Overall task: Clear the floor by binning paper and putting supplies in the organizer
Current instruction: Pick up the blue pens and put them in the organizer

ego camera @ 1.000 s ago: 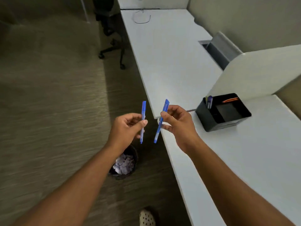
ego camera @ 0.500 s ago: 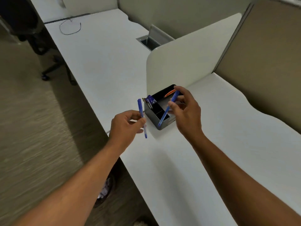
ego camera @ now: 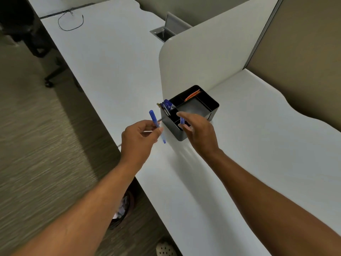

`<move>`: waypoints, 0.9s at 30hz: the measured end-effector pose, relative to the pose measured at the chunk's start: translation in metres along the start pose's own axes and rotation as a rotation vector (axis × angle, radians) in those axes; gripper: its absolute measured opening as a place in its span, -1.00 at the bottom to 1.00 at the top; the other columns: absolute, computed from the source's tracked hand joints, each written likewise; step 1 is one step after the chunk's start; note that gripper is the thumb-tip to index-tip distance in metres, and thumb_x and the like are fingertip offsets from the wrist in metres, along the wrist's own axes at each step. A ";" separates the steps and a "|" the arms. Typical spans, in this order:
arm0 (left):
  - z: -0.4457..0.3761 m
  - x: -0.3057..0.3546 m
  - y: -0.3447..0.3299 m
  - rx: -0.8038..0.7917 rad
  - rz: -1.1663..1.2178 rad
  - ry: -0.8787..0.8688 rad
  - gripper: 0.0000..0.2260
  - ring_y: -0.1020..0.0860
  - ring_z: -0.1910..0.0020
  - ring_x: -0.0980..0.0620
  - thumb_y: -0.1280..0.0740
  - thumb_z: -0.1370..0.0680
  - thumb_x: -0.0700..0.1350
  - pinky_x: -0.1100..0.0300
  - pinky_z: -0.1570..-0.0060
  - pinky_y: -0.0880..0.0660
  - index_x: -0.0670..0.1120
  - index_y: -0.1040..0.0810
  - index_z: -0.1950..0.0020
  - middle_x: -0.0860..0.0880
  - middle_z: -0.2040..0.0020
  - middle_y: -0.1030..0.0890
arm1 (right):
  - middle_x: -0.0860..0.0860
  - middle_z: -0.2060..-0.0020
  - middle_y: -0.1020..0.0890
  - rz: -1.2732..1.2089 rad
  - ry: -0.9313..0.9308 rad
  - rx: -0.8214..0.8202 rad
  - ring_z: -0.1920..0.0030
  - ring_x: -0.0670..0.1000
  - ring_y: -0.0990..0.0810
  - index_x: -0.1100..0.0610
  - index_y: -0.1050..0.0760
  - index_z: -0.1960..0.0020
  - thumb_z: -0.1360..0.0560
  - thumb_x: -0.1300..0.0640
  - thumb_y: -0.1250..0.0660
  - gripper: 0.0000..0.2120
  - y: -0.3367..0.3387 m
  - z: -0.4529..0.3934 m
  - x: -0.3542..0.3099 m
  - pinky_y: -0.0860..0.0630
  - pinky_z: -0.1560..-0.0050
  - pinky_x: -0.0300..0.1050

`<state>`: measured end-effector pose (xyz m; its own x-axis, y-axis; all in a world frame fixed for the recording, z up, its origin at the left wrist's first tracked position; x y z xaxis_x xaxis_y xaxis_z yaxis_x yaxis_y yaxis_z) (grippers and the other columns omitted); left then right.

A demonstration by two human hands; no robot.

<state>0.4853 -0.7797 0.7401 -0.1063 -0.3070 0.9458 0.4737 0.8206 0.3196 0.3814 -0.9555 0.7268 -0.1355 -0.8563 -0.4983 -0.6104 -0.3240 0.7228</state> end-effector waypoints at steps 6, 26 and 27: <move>0.000 0.005 -0.002 -0.001 -0.016 0.004 -0.88 -0.74 0.10 0.08 -0.54 -0.52 -0.05 -0.01 0.03 -0.73 0.05 -0.73 -0.05 0.10 0.10 -0.75 | 0.16 -0.06 -0.73 0.084 0.040 -0.161 -0.01 0.19 -0.69 0.17 -0.54 -0.41 -0.53 0.08 -0.50 -0.52 -0.006 0.010 0.003 -0.68 0.02 0.11; 0.004 0.028 -0.023 -0.003 -0.205 -0.112 -0.57 -0.60 0.06 0.38 -0.51 -0.55 0.01 0.60 0.23 -0.44 0.03 -0.58 -0.41 0.17 -0.15 -0.65 | 0.10 -0.03 -0.76 -0.280 -0.134 0.061 -0.05 0.00 -0.76 0.23 -0.65 -0.24 -0.56 0.21 -0.48 -0.74 0.068 -0.046 -0.013 -0.68 -0.20 -0.06; 0.008 0.022 -0.021 -0.002 -0.206 -0.100 -0.60 -0.61 0.04 0.35 -0.50 -0.56 0.01 0.61 0.22 -0.44 0.03 -0.59 -0.39 0.16 -0.15 -0.67 | 0.10 -0.03 -0.76 -0.254 -0.136 0.038 -0.04 -0.01 -0.76 0.24 -0.65 -0.23 -0.56 0.20 -0.48 -0.74 0.062 -0.044 -0.010 -0.68 -0.19 -0.07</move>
<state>0.4663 -0.7999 0.7542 -0.2874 -0.4183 0.8617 0.4351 0.7444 0.5065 0.3788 -0.9844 0.7978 -0.0764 -0.6872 -0.7225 -0.6669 -0.5034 0.5494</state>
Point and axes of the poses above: each hand's wrist, its own z-axis away from the middle knuckle, its own y-axis out of the back of the hand, x = y × z, the point moved 5 cm from there along -z, towards the middle knuckle
